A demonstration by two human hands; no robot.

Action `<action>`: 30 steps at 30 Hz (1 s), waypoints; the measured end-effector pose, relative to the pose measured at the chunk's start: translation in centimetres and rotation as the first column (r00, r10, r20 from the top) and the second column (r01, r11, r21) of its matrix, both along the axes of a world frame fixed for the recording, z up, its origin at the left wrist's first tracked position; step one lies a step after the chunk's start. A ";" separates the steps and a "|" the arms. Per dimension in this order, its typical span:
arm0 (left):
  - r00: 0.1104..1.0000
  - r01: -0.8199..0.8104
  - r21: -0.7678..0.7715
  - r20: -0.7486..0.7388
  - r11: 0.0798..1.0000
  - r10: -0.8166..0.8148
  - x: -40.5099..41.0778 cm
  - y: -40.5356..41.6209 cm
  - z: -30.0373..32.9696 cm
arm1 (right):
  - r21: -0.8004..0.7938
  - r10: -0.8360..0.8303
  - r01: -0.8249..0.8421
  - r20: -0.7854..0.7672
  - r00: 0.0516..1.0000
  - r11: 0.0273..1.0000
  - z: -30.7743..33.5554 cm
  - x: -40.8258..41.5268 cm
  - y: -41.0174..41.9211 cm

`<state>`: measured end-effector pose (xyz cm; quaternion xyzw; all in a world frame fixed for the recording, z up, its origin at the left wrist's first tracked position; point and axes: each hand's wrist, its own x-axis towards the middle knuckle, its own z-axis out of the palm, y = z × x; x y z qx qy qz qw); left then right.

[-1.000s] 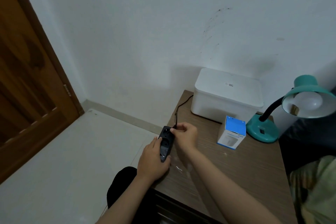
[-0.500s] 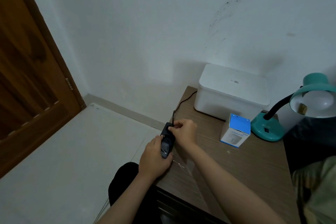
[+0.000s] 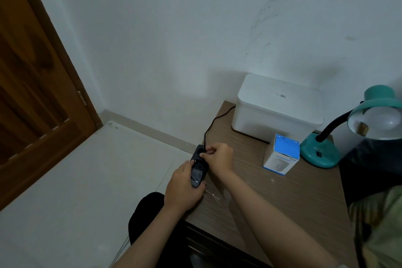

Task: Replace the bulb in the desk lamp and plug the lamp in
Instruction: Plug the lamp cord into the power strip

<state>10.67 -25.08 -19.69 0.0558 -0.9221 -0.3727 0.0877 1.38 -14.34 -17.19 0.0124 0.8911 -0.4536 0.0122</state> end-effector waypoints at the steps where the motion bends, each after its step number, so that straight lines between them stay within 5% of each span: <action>1: 1.000 -0.002 0.000 0.002 1.000 0.002 0.0 0.0 0.0 | -0.002 -0.002 0.002 0.018 1.000 1.000 0.0 -0.1 0.0; 8: 1.000 -0.002 -0.024 0.013 1.000 0.002 0.0 0.0 0.1 | -0.004 0.013 -0.013 0.041 0.999 1.000 -0.4 -0.6 0.4; 11: 0.998 -0.004 -0.066 0.061 0.998 0.008 0.0 0.0 0.4 | -0.144 0.035 -0.027 0.055 0.998 0.989 -0.7 0.8 1.2; 15: 0.995 0.028 -0.373 0.099 0.927 0.010 0.0 0.8 0.4 | -0.186 0.003 -0.004 -0.005 1.000 0.982 -1.8 5.2 4.9; 17: 0.998 0.026 -0.410 0.062 0.912 0.000 0.4 2.4 0.5 | -0.145 -0.061 0.054 -0.048 0.997 0.988 -2.4 7.3 7.9; 22: 0.959 0.223 -0.248 -0.118 0.943 -0.258 1.8 9.9 0.7 | -0.060 -0.298 0.293 -0.138 0.944 0.954 -4.1 9.5 17.0; 30: 0.816 0.563 -0.064 -0.120 0.824 -0.566 -1.1 22.5 -0.4 | -0.001 -0.547 0.564 -0.245 0.801 0.826 -3.9 5.4 28.2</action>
